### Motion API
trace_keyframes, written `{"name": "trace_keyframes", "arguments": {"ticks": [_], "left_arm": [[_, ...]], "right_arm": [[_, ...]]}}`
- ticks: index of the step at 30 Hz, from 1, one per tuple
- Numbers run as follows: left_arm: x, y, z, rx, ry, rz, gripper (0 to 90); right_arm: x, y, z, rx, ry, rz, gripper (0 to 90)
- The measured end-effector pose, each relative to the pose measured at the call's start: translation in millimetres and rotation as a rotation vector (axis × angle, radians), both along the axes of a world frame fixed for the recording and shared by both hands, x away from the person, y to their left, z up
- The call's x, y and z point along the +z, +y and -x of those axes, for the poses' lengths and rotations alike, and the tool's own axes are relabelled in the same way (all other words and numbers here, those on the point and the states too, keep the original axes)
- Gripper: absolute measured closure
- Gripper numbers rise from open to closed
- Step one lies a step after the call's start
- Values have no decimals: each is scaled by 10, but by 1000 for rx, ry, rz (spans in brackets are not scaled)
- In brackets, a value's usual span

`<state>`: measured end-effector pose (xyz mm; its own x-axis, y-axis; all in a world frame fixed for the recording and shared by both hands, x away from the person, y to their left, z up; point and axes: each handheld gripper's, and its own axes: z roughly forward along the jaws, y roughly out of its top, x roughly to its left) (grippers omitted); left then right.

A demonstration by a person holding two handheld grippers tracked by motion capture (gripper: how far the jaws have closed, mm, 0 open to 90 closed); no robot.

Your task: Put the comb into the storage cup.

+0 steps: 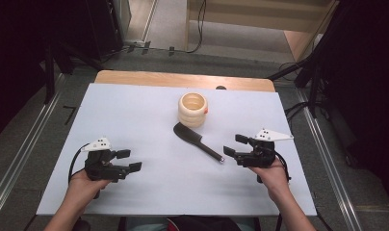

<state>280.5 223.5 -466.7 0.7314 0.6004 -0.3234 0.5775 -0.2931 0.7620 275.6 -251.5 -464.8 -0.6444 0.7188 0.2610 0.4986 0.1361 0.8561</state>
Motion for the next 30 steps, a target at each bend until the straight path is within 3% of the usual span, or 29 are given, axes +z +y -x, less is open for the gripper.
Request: {"name": "trace_keyframes", "arguments": {"ticks": [30], "left_arm": [[1,2,0,-3,1,1,235]], "right_arm": [[-19,344,-321,35,-12,-6,224]]}}
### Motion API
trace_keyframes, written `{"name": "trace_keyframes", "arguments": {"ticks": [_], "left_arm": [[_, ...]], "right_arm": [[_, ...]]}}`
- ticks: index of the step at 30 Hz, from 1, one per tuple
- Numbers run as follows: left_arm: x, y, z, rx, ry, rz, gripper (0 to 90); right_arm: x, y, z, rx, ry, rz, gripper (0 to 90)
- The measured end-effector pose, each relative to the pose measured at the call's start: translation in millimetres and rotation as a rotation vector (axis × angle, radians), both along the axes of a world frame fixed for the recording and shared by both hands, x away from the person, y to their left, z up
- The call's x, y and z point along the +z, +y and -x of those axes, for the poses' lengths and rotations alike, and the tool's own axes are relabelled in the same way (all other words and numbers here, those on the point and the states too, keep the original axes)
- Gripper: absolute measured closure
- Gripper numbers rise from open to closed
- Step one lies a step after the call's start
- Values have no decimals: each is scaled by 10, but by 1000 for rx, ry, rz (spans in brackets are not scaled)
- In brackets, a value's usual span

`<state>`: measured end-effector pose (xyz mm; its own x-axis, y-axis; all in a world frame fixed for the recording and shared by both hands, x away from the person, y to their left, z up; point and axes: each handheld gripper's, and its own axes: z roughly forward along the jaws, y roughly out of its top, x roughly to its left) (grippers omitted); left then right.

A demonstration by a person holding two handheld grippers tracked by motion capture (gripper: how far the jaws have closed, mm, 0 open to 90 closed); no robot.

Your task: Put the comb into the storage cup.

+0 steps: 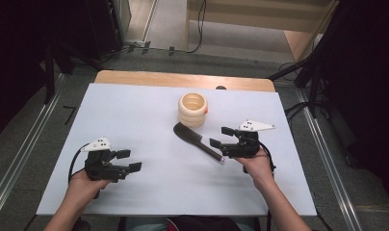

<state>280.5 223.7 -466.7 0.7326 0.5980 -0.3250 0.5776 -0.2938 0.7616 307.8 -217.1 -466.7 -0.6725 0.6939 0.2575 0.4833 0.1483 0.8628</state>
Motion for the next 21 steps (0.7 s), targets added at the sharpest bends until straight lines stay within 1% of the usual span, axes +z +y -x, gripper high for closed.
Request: {"name": "trace_keyframes", "arguments": {"ticks": [5,15,20,21], "left_arm": [[1,2,0,0,0,1,235],[4,4,1,0,-1,2,235],[6,6,1,1,-3,0,235],[6,5,1,2,-3,1,235]], "right_arm": [[-13,31,-24,4,1,2,224],[-51,40,-28,13,22,0,223],[-75,35,-27,14,14,-5,223],[-93,36,-20,12,12,7,223]]}}
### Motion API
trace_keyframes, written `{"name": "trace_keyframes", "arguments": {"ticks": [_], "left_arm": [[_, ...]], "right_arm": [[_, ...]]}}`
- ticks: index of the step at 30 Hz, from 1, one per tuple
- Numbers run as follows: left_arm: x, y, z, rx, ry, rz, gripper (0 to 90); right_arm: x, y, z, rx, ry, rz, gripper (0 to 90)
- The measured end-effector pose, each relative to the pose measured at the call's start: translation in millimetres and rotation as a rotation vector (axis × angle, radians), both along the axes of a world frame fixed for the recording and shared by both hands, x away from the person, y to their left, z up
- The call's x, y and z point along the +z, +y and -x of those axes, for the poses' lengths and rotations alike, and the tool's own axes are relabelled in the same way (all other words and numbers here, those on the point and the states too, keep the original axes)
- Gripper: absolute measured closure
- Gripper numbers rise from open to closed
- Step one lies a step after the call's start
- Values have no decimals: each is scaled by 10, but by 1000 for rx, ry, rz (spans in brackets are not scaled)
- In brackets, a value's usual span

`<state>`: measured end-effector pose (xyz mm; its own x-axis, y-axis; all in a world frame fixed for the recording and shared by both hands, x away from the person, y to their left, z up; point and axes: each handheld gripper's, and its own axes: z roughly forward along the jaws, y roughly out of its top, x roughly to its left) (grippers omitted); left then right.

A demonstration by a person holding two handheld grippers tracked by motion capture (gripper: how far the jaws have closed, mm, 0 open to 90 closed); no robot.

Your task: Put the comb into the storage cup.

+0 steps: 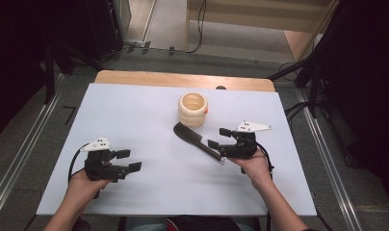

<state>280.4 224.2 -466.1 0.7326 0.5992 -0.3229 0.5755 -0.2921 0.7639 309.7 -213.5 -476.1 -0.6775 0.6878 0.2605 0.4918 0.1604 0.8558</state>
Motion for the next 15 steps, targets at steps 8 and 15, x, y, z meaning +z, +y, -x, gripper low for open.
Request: {"name": "trace_keyframes", "arguments": {"ticks": [8,15], "left_arm": [[1,0,1,2,-1,2,235],[2,1,2,1,0,1,235]], "right_arm": [[-62,-7,14,4,15,5,224],[-115,-37,25,-1,17,13,228]]}}
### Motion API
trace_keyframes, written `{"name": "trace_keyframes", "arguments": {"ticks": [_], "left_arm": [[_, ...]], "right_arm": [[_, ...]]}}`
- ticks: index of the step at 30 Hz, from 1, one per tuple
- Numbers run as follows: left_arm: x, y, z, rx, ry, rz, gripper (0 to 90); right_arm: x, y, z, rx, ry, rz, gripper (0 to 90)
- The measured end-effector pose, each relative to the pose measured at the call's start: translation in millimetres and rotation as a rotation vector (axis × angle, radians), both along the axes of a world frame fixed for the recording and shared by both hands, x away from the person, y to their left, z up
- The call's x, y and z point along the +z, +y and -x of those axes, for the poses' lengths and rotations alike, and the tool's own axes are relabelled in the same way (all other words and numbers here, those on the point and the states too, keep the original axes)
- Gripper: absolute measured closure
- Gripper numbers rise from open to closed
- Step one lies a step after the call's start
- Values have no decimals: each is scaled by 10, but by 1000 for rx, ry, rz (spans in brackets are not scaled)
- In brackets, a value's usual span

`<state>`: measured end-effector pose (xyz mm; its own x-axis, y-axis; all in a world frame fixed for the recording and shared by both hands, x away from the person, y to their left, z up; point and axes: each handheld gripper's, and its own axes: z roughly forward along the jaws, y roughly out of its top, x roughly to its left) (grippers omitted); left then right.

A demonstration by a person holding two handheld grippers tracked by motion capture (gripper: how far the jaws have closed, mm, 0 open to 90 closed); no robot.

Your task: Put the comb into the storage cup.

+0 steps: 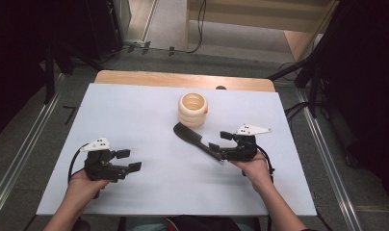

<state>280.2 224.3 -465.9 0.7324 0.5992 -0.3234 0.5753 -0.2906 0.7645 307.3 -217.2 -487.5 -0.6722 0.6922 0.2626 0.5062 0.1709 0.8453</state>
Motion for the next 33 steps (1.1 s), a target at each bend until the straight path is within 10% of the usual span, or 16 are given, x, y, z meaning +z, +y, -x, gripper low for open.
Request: {"name": "trace_keyframes", "arguments": {"ticks": [33], "left_arm": [[4,7,0,2,-2,3,235]], "right_arm": [[-309,5,105,37,61,153,287]]}}
